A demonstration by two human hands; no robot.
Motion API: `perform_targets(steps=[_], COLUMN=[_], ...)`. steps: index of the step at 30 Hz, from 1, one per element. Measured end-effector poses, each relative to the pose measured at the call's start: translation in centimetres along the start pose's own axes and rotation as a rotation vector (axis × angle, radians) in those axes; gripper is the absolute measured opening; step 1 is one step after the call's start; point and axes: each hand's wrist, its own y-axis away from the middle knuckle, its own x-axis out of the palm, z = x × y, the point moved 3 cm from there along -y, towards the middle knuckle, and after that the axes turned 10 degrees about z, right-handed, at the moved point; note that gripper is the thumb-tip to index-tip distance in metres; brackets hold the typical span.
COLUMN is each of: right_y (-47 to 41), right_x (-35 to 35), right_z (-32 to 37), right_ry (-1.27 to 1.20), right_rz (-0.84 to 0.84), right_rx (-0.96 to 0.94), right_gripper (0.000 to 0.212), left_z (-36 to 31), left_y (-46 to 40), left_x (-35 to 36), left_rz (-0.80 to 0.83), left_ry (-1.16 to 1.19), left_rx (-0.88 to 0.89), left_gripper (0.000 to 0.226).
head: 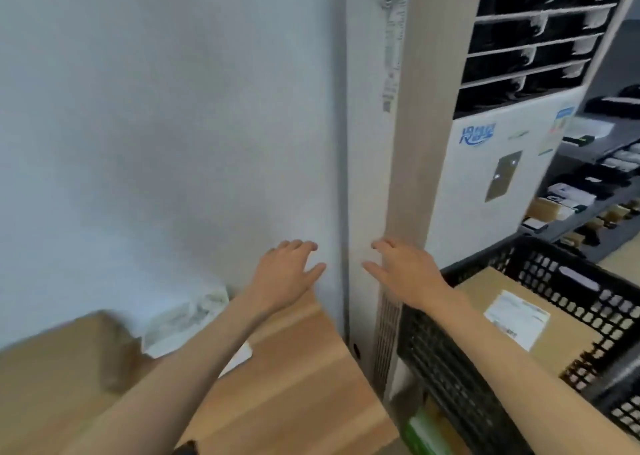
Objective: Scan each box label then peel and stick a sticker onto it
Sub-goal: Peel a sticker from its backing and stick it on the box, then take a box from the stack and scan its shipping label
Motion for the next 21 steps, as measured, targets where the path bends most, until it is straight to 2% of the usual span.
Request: perform_targets(steps=[6, 11, 13, 21], right_y=[-0.1, 1.9, 2.3, 6.5], right_x=[3.3, 4.9, 5.3, 9.2], right_z=[12.1, 24.1, 27.1, 46.6], right_ry=[0.044, 0.086, 0.096, 0.120], right_rz=[0.021, 0.047, 0.058, 0.067], right_rx=[-0.270, -0.484, -0.524, -0.675], right_gripper=[0.050, 0.046, 0.047, 0.047], left_z=[8.3, 15.0, 16.6, 27.5], left_y=[13.2, 24.0, 26.4, 44.0], left_x=[-0.8, -1.9, -2.2, -4.0], left_rz=[0.002, -0.020, -0.026, -0.046], left_ry=[-0.086, -0.034, -0.024, -0.008], left_rx=[-0.286, -0.496, -0.533, -0.673], left_gripper=[0.047, 0.049, 0.050, 0.051])
